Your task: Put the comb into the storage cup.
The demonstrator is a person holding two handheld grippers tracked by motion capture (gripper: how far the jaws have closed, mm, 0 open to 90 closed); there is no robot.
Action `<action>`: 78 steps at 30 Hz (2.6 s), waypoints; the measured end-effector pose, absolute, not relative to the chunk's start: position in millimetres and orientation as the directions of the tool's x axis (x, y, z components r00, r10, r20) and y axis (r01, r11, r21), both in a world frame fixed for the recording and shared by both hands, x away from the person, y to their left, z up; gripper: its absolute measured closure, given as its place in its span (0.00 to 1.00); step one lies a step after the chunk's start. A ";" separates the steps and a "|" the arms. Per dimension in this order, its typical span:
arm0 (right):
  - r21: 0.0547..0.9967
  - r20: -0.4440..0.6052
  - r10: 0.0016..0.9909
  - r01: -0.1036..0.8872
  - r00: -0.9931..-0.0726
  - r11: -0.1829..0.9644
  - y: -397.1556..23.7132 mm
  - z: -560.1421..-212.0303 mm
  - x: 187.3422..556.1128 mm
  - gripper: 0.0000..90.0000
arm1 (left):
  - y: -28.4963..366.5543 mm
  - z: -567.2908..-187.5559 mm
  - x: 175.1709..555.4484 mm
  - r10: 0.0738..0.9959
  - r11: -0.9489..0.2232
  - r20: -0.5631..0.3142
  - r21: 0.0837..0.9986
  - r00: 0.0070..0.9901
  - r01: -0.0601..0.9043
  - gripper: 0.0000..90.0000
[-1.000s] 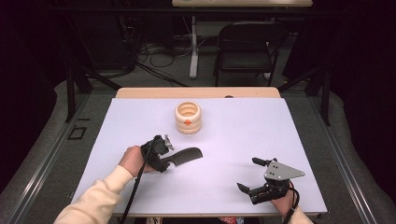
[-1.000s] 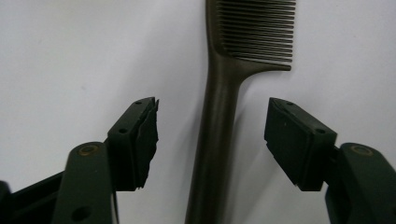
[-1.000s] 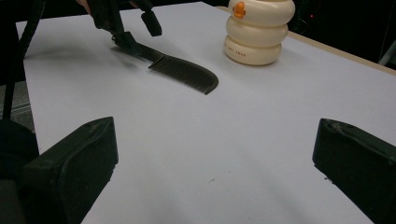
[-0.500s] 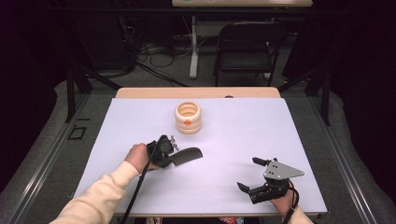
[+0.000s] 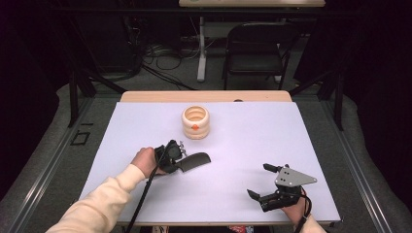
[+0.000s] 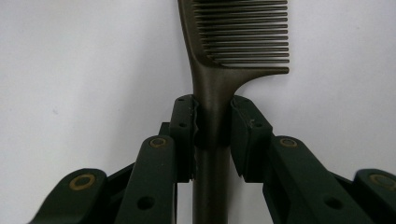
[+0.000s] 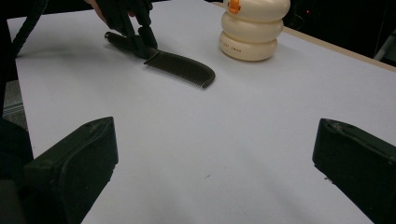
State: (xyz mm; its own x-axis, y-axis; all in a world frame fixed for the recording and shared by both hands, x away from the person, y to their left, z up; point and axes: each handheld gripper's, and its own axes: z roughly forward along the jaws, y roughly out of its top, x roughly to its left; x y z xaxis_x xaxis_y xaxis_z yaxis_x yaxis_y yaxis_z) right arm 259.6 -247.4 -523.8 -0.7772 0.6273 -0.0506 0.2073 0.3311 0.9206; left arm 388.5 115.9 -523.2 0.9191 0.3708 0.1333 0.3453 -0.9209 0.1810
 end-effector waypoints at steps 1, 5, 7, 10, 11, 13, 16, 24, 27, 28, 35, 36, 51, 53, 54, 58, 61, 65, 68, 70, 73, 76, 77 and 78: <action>0.921 -0.052 0.628 0.206 -0.777 0.331 -247.4 -523.7 259.6 0.00 | 116.8 -521.7 388.3 0.372 -0.920 0.129 0.185 0.919 0.346 0.80; 0.919 -0.050 0.628 0.210 -0.776 0.332 -247.5 -523.6 259.7 0.00 | 121.9 -517.5 386.1 0.389 -0.907 0.122 0.223 0.913 0.357 0.80; 0.920 -0.049 0.629 0.210 -0.776 0.332 -247.5 -523.6 259.7 0.00 | 124.5 -515.8 384.5 0.401 -0.899 0.117 0.241 0.908 0.366 0.80; 0.920 -0.049 0.630 0.210 -0.775 0.331 -247.5 -523.6 259.7 0.00 | 128.2 -513.6 382.8 0.409 -0.891 0.109 0.262 0.906 0.371 0.80; 0.920 -0.049 0.630 0.211 -0.775 0.331 -247.5 -523.6 259.7 0.00 | 129.3 -513.2 381.8 0.415 -0.886 0.108 0.275 0.903 0.374 0.80; 0.920 -0.048 0.630 0.212 -0.775 0.331 -247.5 -523.7 259.9 0.00 | 131.6 -511.5 380.2 0.421 -0.880 0.108 0.290 0.900 0.377 0.80; 0.920 -0.048 0.632 0.213 -0.774 0.330 -247.6 -523.7 259.8 0.00 | 135.4 -508.9 378.0 0.433 -0.870 0.105 0.309 0.896 0.384 0.80; 0.919 -0.048 0.632 0.213 -0.773 0.331 -247.6 -523.9 260.3 0.00 | 144.9 -503.9 373.7 0.455 -0.854 0.105 0.333 0.884 0.399 0.80; 0.920 -0.050 0.633 0.211 -0.772 0.330 -247.9 -523.7 260.3 0.00 | 147.2 -502.2 372.7 0.463 -0.847 0.105 0.345 0.880 0.405 0.80; 0.920 -0.049 0.633 0.211 -0.772 0.329 -247.9 -523.7 260.3 0.00 | 148.2 -501.6 372.4 0.466 -0.843 0.102 0.351 0.879 0.407 0.80; 0.920 -0.048 0.634 0.213 -0.772 0.329 -247.9 -523.7 260.4 0.00 | 151.9 -497.2 369.0 0.474 -0.837 0.110 0.366 0.874 0.407 0.80; 0.920 -0.048 0.634 0.213 -0.772 0.329 -247.9 -523.7 260.4 0.00 | 152.5 -496.4 368.3 0.477 -0.834 0.110 0.370 0.872 0.410 0.80; 0.919 -0.047 0.634 0.214 -0.772 0.329 -247.6 -524.0 261.1 0.00 | 161.4 -489.0 364.8 0.505 -0.812 0.120 0.402 0.855 0.423 0.80; 0.919 -0.048 0.634 0.214 -0.772 0.330 -247.5 -524.0 261.2 0.00 | 162.7 -488.4 364.8 0.509 -0.809 0.122 0.408 0.852 0.424 0.80; 0.920 -0.046 0.633 0.215 -0.773 0.329 -247.5 -524.0 261.1 0.00 | 163.1 -488.1 364.9 0.510 -0.807 0.122 0.409 0.851 0.425 0.80; 0.919 -0.048 0.634 0.214 -0.772 0.330 -247.6 -524.0 261.2 0.00 | 165.3 -486.6 364.7 0.522 -0.797 0.120 0.422 0.845 0.432 0.80; 0.920 -0.045 0.633 0.215 -0.773 0.329 -247.6 -524.1 261.2 0.00 | 167.0 -485.9 364.9 0.532 -0.788 0.118 0.432 0.839 0.439 0.80; 0.919 -0.047 0.633 0.215 -0.773 0.330 -247.6 -524.1 261.4 0.00 | 169.4 -485.0 365.1 0.545 -0.776 0.116 0.445 0.830 0.447 0.80; 0.919 -0.047 0.633 0.216 -0.772 0.331 -247.5 -524.0 261.4 0.00 | 171.1 -484.3 365.3 0.550 -0.771 0.114 0.452 0.827 0.450 0.80; 0.918 -0.046 0.634 0.218 -0.772 0.331 -247.5 -524.1 261.4 0.00 | 172.1 -484.1 365.4 0.556 -0.765 0.114 0.456 0.823 0.454 0.80; 0.919 -0.047 0.634 0.215 -0.772 0.330 -247.6 -524.1 261.5 0.00 | 173.9 -484.2 366.0 0.567 -0.754 0.109 0.469 0.817 0.460 0.80; 0.918 -0.046 0.634 0.218 -0.772 0.331 -247.5 -524.1 261.4 0.00 | 175.6 -484.3 366.7 0.575 -0.745 0.108 0.479 0.811 0.464 0.80; 0.919 -0.046 0.635 0.217 -0.771 0.329 -247.4 -524.2 261.5 0.00 | 176.1 -484.3 366.8 0.577 -0.743 0.108 0.481 0.809 0.465 0.80; 0.919 -0.046 0.635 0.217 -0.771 0.329 -247.4 -524.2 261.6 0.00 | 176.6 -484.0 366.7 0.582 -0.739 0.107 0.484 0.806 0.469 0.80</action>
State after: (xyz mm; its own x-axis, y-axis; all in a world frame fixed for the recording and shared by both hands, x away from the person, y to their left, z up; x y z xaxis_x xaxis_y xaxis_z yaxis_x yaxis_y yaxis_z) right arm 261.6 -247.4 -524.2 -0.7713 0.6349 -0.0458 0.2166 0.3294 0.9190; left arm 366.7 176.6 -484.0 0.8064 0.5816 0.1067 0.4688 -0.7389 0.4840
